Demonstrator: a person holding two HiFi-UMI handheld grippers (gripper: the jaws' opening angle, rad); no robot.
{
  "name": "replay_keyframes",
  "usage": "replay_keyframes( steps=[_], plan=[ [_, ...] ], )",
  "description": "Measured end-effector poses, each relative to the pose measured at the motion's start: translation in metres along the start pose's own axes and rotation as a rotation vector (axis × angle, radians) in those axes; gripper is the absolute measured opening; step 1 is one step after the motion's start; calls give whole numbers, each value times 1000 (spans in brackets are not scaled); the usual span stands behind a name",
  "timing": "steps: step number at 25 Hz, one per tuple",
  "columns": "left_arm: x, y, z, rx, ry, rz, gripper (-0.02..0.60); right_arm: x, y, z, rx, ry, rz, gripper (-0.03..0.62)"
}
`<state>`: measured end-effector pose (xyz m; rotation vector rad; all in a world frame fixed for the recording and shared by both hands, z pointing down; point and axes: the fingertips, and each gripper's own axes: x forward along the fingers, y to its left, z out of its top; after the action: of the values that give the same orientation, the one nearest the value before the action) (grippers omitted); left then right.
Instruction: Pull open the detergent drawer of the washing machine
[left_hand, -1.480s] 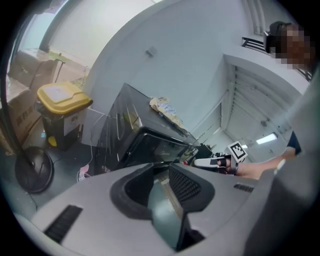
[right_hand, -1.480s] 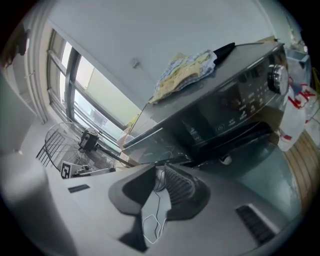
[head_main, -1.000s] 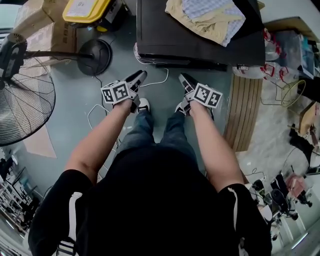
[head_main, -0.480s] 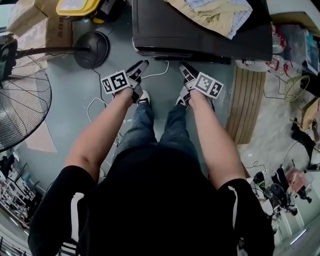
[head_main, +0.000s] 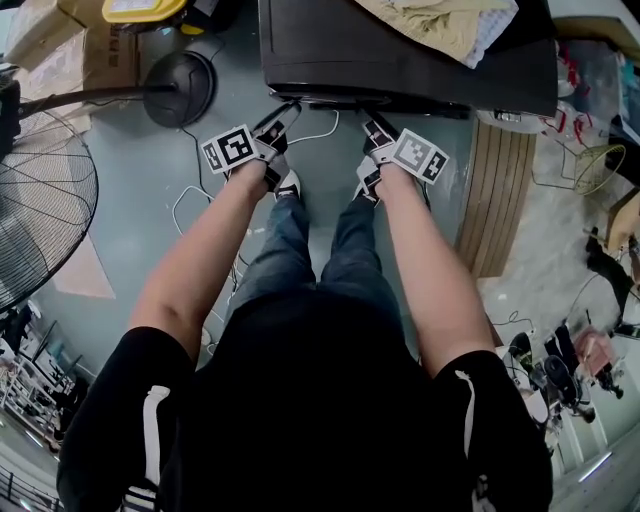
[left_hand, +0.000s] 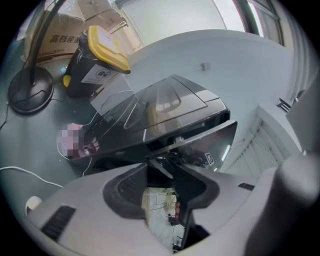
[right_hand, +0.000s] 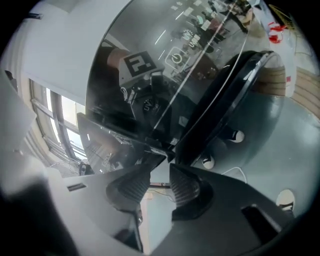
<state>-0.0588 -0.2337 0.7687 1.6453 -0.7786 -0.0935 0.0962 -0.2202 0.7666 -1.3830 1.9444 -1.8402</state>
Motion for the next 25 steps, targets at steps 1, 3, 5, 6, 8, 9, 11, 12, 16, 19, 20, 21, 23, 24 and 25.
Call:
replay_keyframes(
  steps=[1, 3, 5, 6, 8, 9, 11, 12, 16, 19, 20, 21, 23, 24, 25],
  plan=[
    [1, 0, 1, 1, -4, -7, 183, 1, 0, 0, 12, -8, 7, 122],
    [4, -2, 2, -20, -8, -30, 183, 3, 0, 1, 36, -23, 21, 121],
    [7, -2, 1, -31, -5, -40, 181, 5, -2, 1, 57, -33, 29, 121],
    [8, 0, 1, -33, -4, -37, 179, 6, -2, 1, 67, -39, 34, 121],
    [8, 4, 2, -39, -10, -25, 181, 8, -2, 2, 90, -54, 49, 121],
    [9, 6, 3, -44, -17, -22, 181, 9, -2, 3, 103, -63, 58, 120],
    [9, 10, 6, -59, -35, -20, 176, 10, -3, 5, 125, -80, 73, 114],
    [8, 11, 7, -64, -44, -20, 172, 10, -3, 6, 130, -86, 78, 112],
    [8, 10, 8, -54, -50, -31, 163, 8, -4, 7, 128, -97, 93, 109],
    [8, 7, 9, -41, -51, -44, 139, 9, -3, 7, 134, -107, 103, 103],
    [8, 7, 9, -40, -51, -48, 126, 9, -3, 6, 139, -111, 105, 101],
    [8, 6, 9, -39, -52, -50, 123, 9, -3, 6, 147, -115, 108, 98],
    [8, 7, 8, -41, -52, -52, 109, 8, -4, 6, 163, -122, 113, 92],
    [8, 7, 8, -42, -52, -53, 106, 8, -5, 6, 169, -123, 116, 89],
    [8, 7, 8, -42, -51, -53, 104, 8, -5, 6, 174, -124, 118, 87]
  ],
)
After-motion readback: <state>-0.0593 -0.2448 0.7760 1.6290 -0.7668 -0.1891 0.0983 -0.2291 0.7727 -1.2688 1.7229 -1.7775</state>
